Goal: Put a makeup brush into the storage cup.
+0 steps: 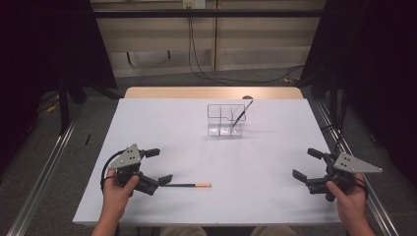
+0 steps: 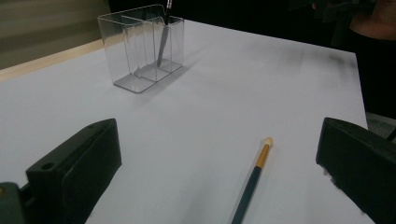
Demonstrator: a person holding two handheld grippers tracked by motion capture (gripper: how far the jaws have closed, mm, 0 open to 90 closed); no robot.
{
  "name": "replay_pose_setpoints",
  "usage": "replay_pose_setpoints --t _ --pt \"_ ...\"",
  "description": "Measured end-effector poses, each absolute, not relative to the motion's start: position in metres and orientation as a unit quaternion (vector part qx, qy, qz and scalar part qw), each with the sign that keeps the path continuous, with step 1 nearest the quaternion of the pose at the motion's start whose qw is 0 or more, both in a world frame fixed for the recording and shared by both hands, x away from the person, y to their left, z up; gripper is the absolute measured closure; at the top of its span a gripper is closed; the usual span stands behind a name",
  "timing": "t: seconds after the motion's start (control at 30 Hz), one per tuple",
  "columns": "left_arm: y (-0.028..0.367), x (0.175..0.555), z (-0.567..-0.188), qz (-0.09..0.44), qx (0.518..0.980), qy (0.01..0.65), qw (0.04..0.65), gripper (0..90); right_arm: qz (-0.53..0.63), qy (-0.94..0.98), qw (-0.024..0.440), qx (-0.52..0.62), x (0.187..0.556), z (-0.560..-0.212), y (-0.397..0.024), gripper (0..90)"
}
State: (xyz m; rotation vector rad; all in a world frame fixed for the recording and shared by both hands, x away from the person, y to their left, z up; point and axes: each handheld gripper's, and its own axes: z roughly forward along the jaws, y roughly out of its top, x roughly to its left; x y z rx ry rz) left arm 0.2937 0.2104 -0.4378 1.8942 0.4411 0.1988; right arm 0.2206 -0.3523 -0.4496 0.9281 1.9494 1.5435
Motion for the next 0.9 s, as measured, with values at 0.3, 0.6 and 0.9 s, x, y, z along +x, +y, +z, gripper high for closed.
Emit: replay_pose_setpoints --t 0.3,0.6,0.9 --pt "0.196 0.298 -0.439 0.076 0.818 0.176 0.543 0.0 0.565 0.714 0.239 0.337 0.221 -0.45 -0.352 2.9" --pt "0.185 0.301 -0.441 0.07 0.838 0.164 0.515 0.0 0.564 0.716 0.235 0.338 0.221 -0.451 -0.35 3.0" --pt "0.176 0.306 -0.44 0.055 0.862 0.164 0.477 0.0 0.563 0.72 0.23 0.335 0.221 -0.452 -0.348 3.0"
